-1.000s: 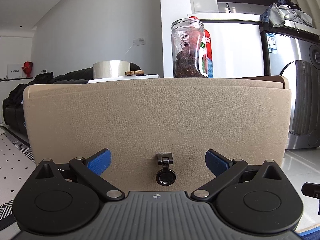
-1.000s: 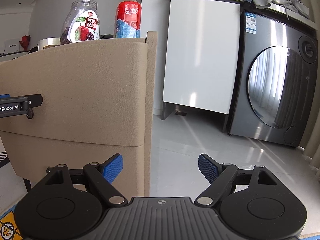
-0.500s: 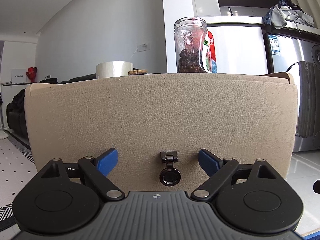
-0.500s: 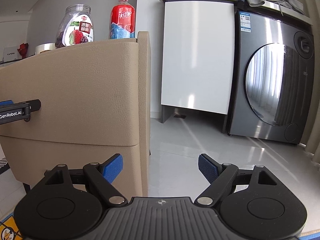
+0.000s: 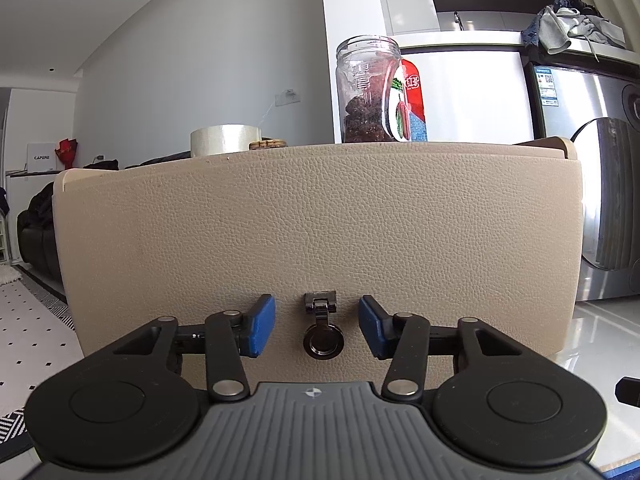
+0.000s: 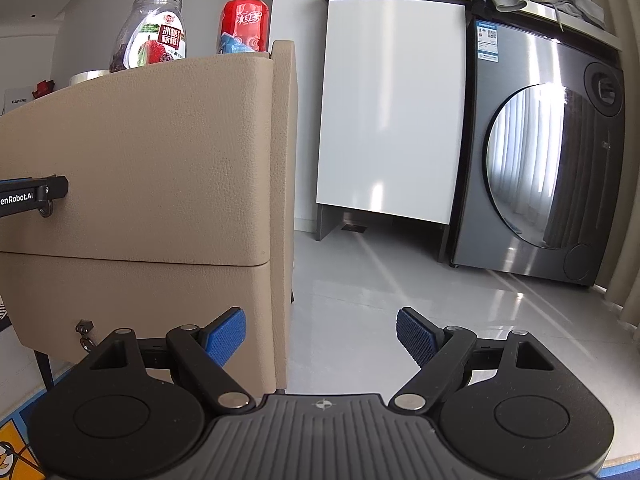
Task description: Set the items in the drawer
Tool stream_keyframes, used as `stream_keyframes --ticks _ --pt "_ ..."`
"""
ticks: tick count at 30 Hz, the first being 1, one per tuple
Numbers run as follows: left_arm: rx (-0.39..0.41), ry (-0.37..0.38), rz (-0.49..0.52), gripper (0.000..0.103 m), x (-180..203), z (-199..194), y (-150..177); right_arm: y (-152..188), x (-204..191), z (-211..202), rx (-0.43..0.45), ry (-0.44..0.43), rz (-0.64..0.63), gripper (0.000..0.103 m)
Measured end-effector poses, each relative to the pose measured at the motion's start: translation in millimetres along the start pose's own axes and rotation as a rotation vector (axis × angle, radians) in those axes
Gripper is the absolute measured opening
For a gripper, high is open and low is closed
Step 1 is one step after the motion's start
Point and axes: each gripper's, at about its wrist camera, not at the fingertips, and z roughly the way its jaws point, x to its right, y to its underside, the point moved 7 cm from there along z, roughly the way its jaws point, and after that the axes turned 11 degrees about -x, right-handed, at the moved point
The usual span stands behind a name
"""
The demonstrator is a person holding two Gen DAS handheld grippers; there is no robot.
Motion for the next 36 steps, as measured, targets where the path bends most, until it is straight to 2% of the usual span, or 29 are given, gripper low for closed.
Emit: stream_keyframes --ticks 2,9,11,12,17,21,27,36 --pt "-0.002 0.005 -0.009 0.042 -4.1 -0.8 0.1 0.3 -0.5 0.5 0.0 -0.004 0.002 0.086" --pt "-0.006 0.003 -0.015 0.033 -5.0 -1.4 -1.9 4.3 3.1 7.2 -0.016 -0.01 0.03 0.086" --pt "-0.004 0.001 0.004 0.023 -1.4 -2.0 0.0 5.8 4.0 9.8 -0.023 -0.014 0.037 0.086" --pt "-0.004 0.004 0.004 0.021 -0.1 -1.7 0.1 6.5 3.8 10.6 -0.024 -0.015 0.038 0.086" --pt "-0.001 0.011 -0.002 0.02 1.3 -1.6 0.8 9.6 0.6 10.5 -0.017 -0.019 0.036 0.086" --pt "-0.014 0.012 -0.053 0.018 -1.0 -2.0 -2.6 12.2 -4.2 9.7 -0.009 -0.025 0.027 0.086" --pt "-0.016 0.006 -0.058 0.018 -1.0 -1.2 -2.0 23.7 -10.6 13.3 -0.042 -0.053 0.048 0.086" --pt "-0.034 0.022 -0.054 0.018 -2.9 -1.3 -4.7 17.5 -9.4 1.8 0.006 -0.057 0.064 0.086"
